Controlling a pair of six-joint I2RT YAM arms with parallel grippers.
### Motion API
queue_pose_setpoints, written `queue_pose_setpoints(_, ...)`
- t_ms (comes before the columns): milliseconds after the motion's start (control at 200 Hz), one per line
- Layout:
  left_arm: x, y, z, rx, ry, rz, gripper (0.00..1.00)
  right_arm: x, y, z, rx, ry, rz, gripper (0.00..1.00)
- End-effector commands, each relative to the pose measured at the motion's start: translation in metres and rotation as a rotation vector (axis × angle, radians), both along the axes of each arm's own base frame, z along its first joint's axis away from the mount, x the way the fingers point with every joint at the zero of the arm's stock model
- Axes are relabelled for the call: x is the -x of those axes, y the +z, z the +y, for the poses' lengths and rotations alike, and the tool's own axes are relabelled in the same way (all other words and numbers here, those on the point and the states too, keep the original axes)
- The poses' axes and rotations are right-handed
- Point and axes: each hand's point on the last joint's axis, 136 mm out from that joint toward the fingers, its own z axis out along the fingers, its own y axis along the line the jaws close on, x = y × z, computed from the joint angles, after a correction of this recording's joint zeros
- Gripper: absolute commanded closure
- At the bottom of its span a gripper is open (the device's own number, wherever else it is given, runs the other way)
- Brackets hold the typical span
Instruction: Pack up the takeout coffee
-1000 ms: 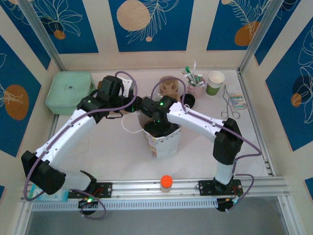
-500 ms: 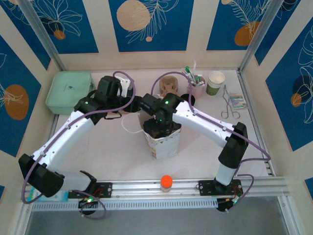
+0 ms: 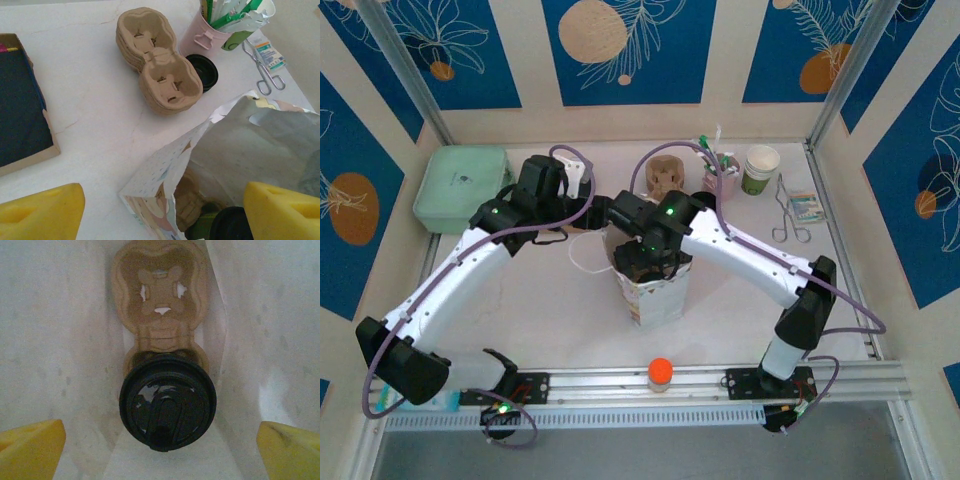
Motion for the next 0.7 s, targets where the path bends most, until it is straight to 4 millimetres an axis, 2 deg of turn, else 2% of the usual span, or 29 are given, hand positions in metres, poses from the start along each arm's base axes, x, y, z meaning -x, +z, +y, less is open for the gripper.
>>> queue_pose_setpoints(0,0.006,0.014,0.001,0.014,0.0,-0.032,0.17,0.001,0.024,0.0,-0.053,-0.007,-0.052,0.01)
queue_pose_setpoints(695,0.009,0.019,0.001,0.024,-0.002,-0.039,0.15,0.002,0.047,-0.004,-0.101,0.002,-0.108,0.01)
